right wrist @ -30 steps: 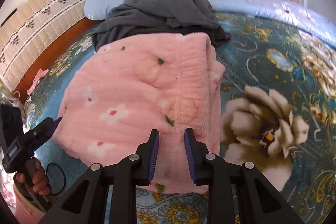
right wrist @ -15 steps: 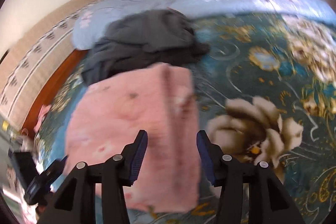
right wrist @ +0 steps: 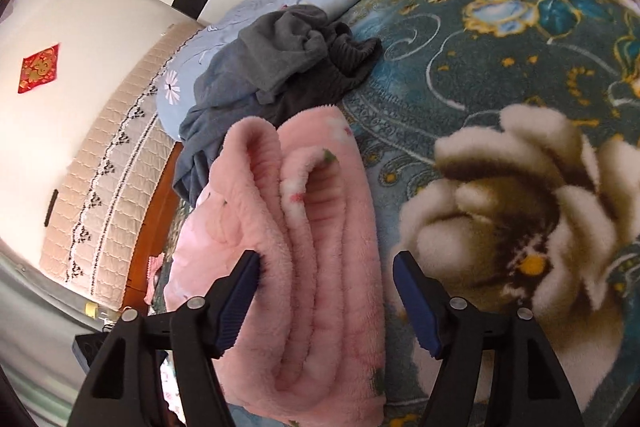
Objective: Fold clothes
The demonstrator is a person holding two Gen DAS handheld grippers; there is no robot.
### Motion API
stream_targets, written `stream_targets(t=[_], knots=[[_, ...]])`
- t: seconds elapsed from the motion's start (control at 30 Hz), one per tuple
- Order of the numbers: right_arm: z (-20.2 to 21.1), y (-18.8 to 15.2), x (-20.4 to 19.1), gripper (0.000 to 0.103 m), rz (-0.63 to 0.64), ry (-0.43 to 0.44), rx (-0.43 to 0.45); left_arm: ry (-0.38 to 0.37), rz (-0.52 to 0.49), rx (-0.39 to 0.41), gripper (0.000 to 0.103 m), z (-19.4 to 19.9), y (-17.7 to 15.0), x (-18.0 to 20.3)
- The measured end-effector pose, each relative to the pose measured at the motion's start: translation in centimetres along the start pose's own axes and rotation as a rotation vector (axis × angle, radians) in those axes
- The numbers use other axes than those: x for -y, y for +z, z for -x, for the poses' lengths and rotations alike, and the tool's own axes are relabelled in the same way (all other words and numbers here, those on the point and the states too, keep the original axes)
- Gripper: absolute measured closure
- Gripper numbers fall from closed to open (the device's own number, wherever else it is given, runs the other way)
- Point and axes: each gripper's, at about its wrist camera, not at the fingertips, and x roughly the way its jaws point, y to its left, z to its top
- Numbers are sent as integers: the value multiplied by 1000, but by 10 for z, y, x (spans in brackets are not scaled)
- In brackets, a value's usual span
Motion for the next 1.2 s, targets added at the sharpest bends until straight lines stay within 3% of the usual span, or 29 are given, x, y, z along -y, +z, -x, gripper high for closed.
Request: stream_targets(t=[0.07,0.13,0.27,0.5,0.7,1.03,1.2], knots=[[-4,1,0,27,4,2,-14,83,35,-3,34,-3,13,-15],[-7,1,-1,25,14,-1,-22,111,96,-44,33,-13,24,-33],[-8,-1,-2,24,31,-6,-31,54,209,-179,29,-49,38,-57],[-10,0,-3,24,46,-12,-35,-13,194,-309,20,-94,38,-48],[-12,-1,-6,23,62,-28,-42,-9,215,-313,21,-102,26,-49],[-21,-3,-15,22,103,-47,-62,47,98,-279,40,-97,22,-27],[-24,-5,-17,32,115,-36,-89,57,23,-276,46,-95,21,-19]])
